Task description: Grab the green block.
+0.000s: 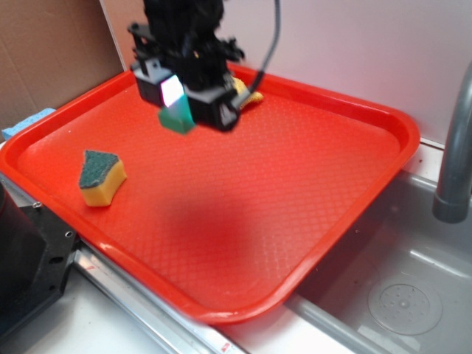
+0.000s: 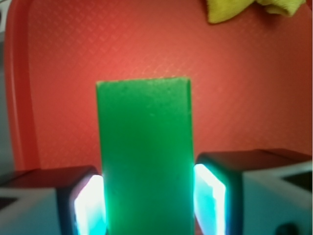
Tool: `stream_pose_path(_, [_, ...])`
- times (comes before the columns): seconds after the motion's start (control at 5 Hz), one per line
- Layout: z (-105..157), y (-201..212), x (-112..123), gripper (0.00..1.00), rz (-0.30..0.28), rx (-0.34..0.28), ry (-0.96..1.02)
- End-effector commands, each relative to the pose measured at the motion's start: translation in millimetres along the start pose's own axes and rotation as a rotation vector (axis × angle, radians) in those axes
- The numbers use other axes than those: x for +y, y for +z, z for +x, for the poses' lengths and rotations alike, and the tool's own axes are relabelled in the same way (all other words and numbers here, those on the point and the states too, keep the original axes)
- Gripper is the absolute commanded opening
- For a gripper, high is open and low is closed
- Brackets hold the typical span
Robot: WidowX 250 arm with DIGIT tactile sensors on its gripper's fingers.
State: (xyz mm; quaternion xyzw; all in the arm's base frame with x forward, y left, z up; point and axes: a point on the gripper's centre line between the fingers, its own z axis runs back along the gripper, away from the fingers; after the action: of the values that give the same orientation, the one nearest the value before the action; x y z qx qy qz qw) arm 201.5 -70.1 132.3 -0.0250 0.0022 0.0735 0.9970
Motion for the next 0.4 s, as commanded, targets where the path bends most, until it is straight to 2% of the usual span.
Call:
stream_pose_path(0.0, [10.7,54.7,37.1,0.00,-0.050,-0.097,0.108])
stream_pose_path(0.2, [7.6,59.1,43.9,0.00,-0.040,-0.122,0.135])
